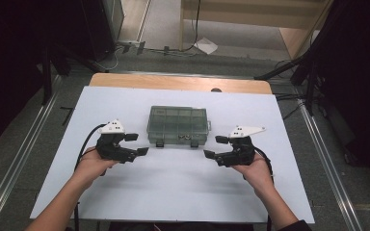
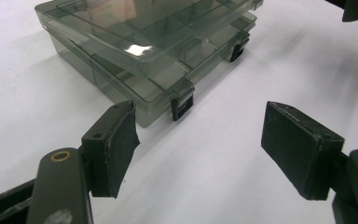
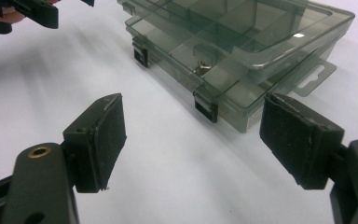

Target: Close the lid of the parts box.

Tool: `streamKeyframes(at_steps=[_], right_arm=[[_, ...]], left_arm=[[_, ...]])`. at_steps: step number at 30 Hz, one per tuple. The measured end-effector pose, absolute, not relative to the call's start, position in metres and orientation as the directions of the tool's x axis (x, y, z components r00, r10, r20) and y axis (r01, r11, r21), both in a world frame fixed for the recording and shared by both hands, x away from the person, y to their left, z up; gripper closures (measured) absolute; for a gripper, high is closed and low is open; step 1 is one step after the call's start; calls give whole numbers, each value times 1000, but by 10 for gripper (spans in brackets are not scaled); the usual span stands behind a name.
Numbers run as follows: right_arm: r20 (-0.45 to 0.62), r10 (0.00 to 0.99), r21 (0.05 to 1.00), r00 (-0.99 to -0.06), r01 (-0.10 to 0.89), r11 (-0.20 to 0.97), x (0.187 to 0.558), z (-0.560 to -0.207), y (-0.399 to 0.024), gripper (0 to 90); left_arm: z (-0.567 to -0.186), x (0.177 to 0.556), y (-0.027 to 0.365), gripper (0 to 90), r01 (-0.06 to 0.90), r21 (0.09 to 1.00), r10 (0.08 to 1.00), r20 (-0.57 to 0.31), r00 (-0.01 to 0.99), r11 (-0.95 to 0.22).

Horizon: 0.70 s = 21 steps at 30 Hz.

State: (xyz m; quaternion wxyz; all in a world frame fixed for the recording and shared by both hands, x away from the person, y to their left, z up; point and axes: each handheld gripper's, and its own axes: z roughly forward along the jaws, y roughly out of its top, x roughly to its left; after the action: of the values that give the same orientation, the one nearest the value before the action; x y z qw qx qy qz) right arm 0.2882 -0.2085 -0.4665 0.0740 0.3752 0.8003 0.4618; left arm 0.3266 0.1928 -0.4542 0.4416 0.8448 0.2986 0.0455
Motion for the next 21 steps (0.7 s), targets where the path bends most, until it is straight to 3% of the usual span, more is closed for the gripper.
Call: streamKeyframes(at_steps=[21], right_arm=[[222, 662, 795, -716, 526, 302, 268, -473, -220, 232]], left_arm=[[-457, 304, 210, 268, 457, 770, 551, -167, 818, -445]])
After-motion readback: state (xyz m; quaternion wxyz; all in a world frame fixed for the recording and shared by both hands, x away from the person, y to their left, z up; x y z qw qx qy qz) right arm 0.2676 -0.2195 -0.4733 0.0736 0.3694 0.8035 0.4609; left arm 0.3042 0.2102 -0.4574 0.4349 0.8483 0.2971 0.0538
